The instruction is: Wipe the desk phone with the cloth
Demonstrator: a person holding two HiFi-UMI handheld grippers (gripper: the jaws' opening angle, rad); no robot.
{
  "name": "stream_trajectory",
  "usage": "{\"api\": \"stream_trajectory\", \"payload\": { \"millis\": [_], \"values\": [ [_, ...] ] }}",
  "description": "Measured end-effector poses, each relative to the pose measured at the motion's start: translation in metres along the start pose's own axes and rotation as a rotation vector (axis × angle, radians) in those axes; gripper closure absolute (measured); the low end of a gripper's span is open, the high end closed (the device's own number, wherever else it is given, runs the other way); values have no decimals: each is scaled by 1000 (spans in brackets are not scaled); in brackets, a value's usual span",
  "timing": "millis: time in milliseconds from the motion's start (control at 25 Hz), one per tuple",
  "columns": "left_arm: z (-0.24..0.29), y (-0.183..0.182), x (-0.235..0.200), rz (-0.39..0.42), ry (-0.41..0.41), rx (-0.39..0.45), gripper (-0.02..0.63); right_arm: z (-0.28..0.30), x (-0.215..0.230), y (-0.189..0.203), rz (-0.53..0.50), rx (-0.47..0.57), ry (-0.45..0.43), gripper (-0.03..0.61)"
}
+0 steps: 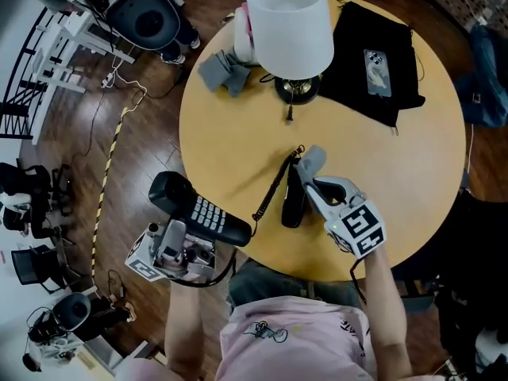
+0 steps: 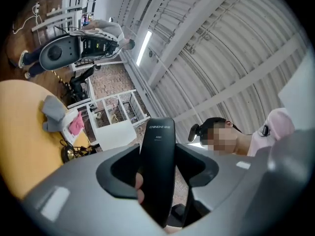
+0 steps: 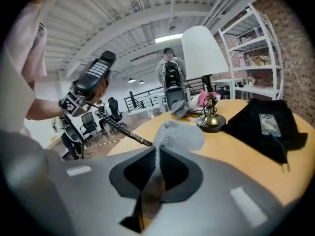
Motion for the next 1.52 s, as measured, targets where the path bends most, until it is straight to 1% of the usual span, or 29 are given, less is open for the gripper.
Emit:
{"api": "stream_trajectory", "payload": {
  "millis": [80,160,240,360,400,440,480,520,600,680,760,800,840,920,1040,1080,1120,1160,1200,1320,1400,1440,1520],
  "values": [
    [4,-12,-2,4,13,13,377,27,6,0,8,-52,25,551],
    [3,-18,-4,0,23,18,377,38,-10,18,11,-131,-12,551],
    [-3,-22,-10,9,18,6,377,32,-46,45,-3,-205,-101,551],
    [-7,-16,-20,-19,9,-14,377,11,-112,92,-33,-321,-282,551],
    [-10,-14,-23,-23,2,-24,377,7,-127,103,-42,-347,-320,551],
    [-12,-12,-26,-23,-6,-36,377,6,-134,108,-48,-356,-332,551],
    [-14,-10,-27,-24,-13,-48,377,9,-132,106,-47,-346,-315,551],
    [-14,-7,-28,-26,-17,-60,377,13,-121,97,-36,-316,-274,551],
    [-13,-3,-28,-31,-21,-80,377,22,-83,65,10,-220,-152,551],
    [-14,2,-27,-36,-25,-98,377,28,-36,30,58,-123,-11,551],
    [-15,7,-26,-38,-32,-119,377,33,7,9,97,-74,112,551],
    [-16,9,-25,-39,-36,-129,377,35,20,5,116,-71,145,551],
    [-17,12,-25,-40,-42,-135,377,38,25,6,133,-82,151,551],
    [-20,15,-24,-46,-51,-136,377,40,11,19,134,-128,100,551],
    [-23,16,-26,-54,-60,-118,377,26,-46,54,85,-191,-41,551],
    [-23,15,-26,-55,-61,-112,377,18,-62,64,86,-196,-77,551],
    [-23,14,-27,-56,-60,-108,377,11,-71,71,94,-188,-91,551],
    [-22,13,-27,-54,-59,-106,377,6,-71,74,105,-168,-79,551],
    [-22,12,-28,-50,-56,-105,377,4,-62,72,123,-140,-47,551],
    [-19,8,-26,-37,-44,-99,377,12,-3,56,220,-58,101,551],
    [-18,8,-25,-38,-36,-91,377,21,30,55,280,-65,167,551],
    [-19,9,-25,-41,-33,-87,377,25,36,59,300,-85,173,551],
    [-20,10,-25,-48,-27,-80,377,25,27,76,336,-134,133,551]
  ]
}}
Point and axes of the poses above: the fingertips, and each gripper's own axes: z forward along the fingers, x to its right, y out of its underside, the point moved 3 cm from there along -z, backward along the fingers, and after that the axes turned 7 degrees about y, right-handed, at the moved point
